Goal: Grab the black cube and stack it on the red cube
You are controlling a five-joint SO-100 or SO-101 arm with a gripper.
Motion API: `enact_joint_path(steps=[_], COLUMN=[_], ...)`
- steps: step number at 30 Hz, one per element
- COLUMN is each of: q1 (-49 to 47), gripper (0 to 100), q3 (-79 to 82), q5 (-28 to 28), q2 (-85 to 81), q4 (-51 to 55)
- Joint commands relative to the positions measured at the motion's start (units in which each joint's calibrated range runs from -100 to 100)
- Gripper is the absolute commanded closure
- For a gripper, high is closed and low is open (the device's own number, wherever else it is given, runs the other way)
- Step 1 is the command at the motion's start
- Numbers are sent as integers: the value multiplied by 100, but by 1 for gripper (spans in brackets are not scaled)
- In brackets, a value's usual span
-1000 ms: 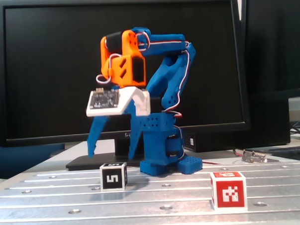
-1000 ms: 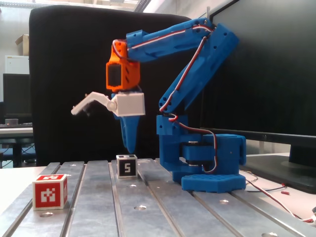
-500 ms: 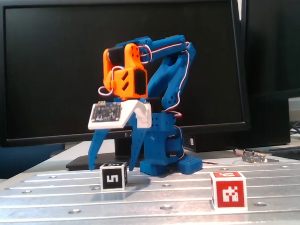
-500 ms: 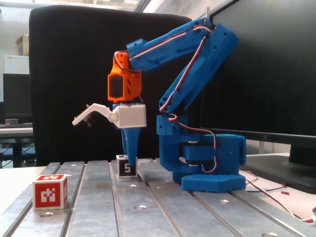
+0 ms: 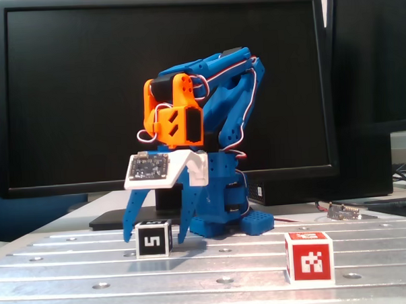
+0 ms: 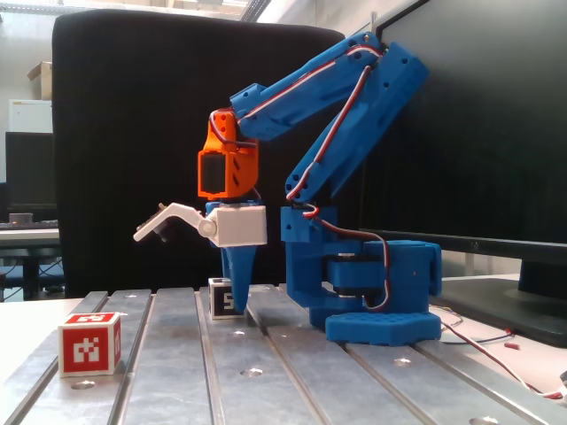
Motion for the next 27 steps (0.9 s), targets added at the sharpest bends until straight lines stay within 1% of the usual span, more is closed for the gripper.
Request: enact_joint_path(steps=[1, 11, 17, 27], q1=[17, 3, 39, 54], gripper=[71, 71, 81, 81], q3=[-32, -23, -23, -14], q5=[-5, -5, 16, 27], q2=[-1, -1, -9, -59], q4=[-33, -24, -24, -24])
